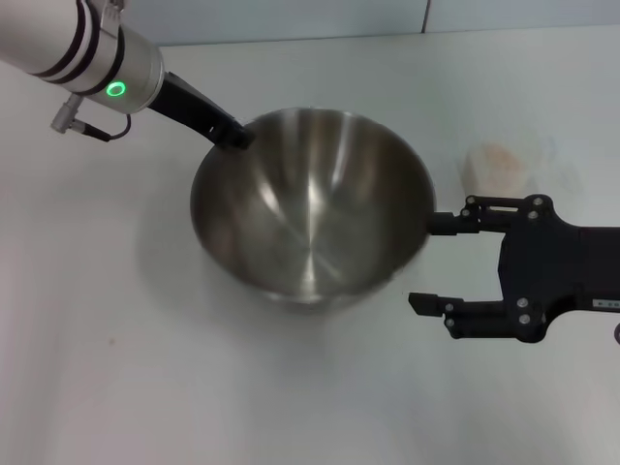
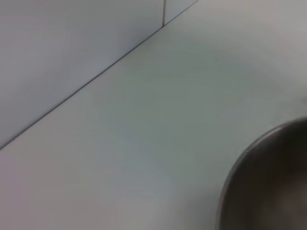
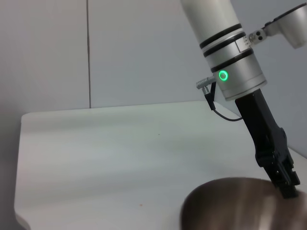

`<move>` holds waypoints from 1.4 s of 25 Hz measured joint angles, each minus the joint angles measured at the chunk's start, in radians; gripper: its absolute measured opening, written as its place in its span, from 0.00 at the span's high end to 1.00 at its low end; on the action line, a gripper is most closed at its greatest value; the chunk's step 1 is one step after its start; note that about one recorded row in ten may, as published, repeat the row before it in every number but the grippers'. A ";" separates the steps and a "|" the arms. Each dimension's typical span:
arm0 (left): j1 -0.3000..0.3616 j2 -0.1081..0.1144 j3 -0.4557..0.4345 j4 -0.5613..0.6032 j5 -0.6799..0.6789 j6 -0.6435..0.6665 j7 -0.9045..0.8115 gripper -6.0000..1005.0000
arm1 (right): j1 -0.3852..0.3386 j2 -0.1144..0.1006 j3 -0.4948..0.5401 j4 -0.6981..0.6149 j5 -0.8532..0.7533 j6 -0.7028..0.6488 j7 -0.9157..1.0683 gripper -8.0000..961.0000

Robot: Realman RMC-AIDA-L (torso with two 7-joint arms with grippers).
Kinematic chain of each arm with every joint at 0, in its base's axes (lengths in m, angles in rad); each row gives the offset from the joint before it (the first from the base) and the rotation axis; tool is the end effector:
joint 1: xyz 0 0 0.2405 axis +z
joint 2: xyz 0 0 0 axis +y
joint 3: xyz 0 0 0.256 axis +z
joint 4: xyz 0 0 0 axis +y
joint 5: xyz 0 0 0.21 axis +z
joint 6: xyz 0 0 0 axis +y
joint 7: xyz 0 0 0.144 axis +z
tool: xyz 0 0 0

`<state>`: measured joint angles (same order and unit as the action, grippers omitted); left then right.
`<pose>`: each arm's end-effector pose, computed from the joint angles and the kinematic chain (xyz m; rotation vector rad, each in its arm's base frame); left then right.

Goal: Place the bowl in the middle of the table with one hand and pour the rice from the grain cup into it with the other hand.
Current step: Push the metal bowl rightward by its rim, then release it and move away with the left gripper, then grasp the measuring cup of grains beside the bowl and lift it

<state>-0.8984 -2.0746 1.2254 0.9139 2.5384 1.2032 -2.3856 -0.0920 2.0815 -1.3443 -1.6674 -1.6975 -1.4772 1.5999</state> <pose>-0.1443 0.4337 -0.0240 -2.5865 -0.7502 0.2390 0.1994 0.2330 0.0401 -2.7417 0.1618 0.5074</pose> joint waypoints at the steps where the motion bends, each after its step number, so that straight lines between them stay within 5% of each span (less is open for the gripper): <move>1: 0.011 0.001 0.016 0.000 0.004 -0.024 0.000 0.79 | 0.000 0.000 -0.001 0.000 0.000 0.000 0.000 0.22; 9: 0.076 0.005 0.030 0.132 0.005 -0.068 -0.003 0.54 | -0.001 0.000 -0.001 0.000 0.012 -0.001 0.000 0.22; 15: 0.167 0.011 0.006 0.287 -0.116 -0.069 0.013 0.29 | -0.002 0.000 -0.002 0.000 0.012 -0.002 0.000 0.22; 21: 0.233 0.012 -0.020 0.325 -0.227 -0.051 0.131 0.19 | 0.006 0.000 -0.004 0.003 0.012 -0.002 0.000 0.22; 35: 0.339 0.012 -0.065 0.416 -0.387 -0.029 0.266 0.19 | 0.045 0.000 0.007 0.033 0.010 -0.002 0.000 0.22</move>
<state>-0.5595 -2.0628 1.1607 1.3300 2.1516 1.1740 -2.1199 -0.0468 2.0817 -1.3372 -1.6346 -1.6871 -1.4787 1.5999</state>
